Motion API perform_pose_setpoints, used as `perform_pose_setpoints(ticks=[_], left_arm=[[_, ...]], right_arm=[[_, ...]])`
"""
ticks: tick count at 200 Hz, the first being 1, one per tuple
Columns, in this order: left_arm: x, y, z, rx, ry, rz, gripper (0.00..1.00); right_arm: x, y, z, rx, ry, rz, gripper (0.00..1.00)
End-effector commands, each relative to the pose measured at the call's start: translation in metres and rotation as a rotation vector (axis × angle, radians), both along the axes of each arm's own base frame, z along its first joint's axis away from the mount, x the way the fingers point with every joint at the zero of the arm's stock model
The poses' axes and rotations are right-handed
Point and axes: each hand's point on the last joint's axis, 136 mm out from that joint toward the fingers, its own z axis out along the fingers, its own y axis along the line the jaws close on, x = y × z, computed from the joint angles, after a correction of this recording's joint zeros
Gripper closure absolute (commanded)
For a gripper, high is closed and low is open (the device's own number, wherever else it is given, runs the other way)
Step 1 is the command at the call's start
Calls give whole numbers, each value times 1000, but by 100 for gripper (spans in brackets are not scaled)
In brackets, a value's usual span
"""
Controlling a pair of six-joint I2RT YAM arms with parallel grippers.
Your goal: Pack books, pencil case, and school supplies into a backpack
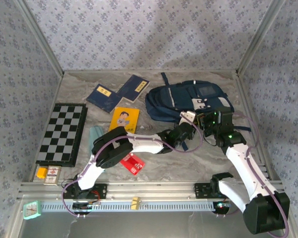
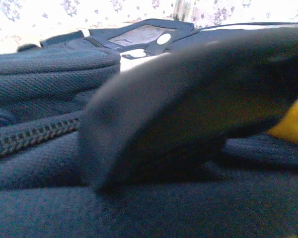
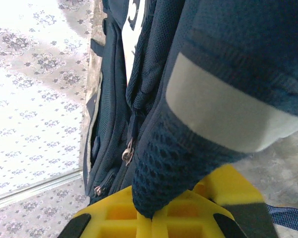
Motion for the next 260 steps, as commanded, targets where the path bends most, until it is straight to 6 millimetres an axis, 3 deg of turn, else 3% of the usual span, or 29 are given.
perform_pose_setpoints(ticks=[1,69,96,147,203,260], left_arm=[[15,2,37,-79,-65,63,70],[6,9,57,-97,-73,-1,100],[0,21,60,-80,-43,-29,100],[-5,53,41,-40,77,-59,100],[-21,71,40,-7,139,-156,100],[-36,98,29,51,212,-217,100]], right_arm=[[0,8,25,35,-65,28,100],[1,-1,23,12,-59,12,100],[3,-9,23,-1,-61,4,100],[9,-23,25,-10,-66,0,100],[18,-31,28,-38,-58,41,100],[42,-64,29,-70,-50,41,100]])
